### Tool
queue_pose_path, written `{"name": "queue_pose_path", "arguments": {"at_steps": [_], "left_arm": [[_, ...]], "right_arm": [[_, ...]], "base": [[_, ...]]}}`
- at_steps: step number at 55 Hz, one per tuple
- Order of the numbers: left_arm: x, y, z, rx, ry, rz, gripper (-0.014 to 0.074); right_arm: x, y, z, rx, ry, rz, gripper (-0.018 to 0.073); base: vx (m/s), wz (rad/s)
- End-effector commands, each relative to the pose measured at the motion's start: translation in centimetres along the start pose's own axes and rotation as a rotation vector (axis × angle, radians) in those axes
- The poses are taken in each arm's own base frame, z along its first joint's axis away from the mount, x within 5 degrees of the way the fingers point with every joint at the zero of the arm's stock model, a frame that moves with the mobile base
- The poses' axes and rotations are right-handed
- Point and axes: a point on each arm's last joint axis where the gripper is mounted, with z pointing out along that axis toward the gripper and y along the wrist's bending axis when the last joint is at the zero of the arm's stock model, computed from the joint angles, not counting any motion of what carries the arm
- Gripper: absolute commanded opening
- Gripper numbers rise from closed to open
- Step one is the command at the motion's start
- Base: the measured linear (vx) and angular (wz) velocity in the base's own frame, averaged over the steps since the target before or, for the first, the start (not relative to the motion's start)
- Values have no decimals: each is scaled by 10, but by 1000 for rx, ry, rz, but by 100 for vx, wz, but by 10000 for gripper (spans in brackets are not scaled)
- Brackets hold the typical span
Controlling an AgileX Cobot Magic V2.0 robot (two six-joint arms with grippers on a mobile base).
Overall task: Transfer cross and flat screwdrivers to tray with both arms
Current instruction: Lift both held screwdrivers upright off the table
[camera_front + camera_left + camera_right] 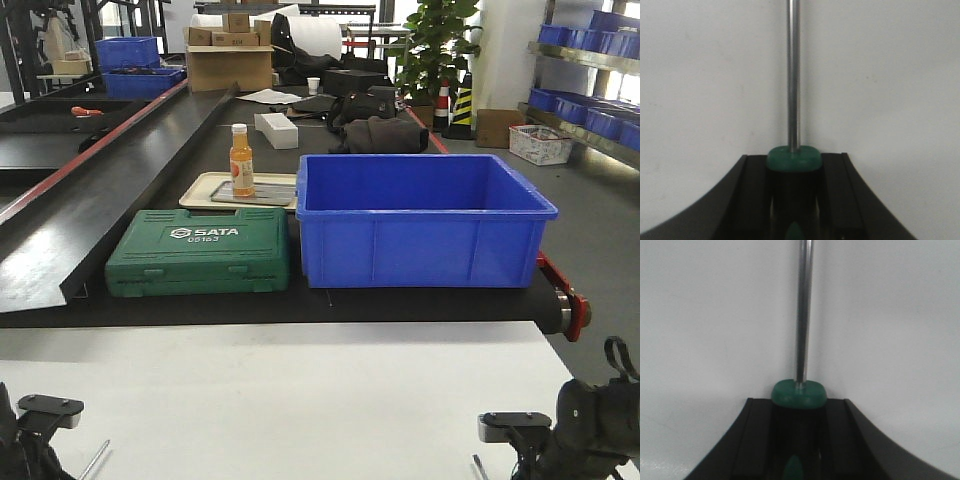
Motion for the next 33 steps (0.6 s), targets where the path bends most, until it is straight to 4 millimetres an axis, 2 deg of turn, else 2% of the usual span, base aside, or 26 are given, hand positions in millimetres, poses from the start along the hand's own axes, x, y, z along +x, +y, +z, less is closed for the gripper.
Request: {"name": "queue_pose_path", "arguments": {"at_steps": [1, 7, 12, 17, 27, 33], "left_arm": [[-9, -6, -27, 32, -81, -52, -8], [-17, -9, -50, 42, -192, -92, -5], [-20, -13, -78, 53, -277, -110, -3], [-20, -18, -104, 81, -347, -138, -2], [-19, -41, -172, 127, -586, -113, -1], [-12, -57, -214, 139, -732, -71, 0]], "right_arm": [[-6, 4, -30, -7, -89, -13, -11], [-9, 6, -56, -2, -177, -31, -11], [-9, 9, -78, 2, -259, -42, -11], [-8, 13, -109, -5, -372, -56, -8], [0, 27, -168, -79, -583, -61, -8], [4, 48, -209, -97, -708, -172, -8]], "base": [[0, 0], [0, 0], [0, 0], [0, 0], [0, 0], [0, 0]]}}
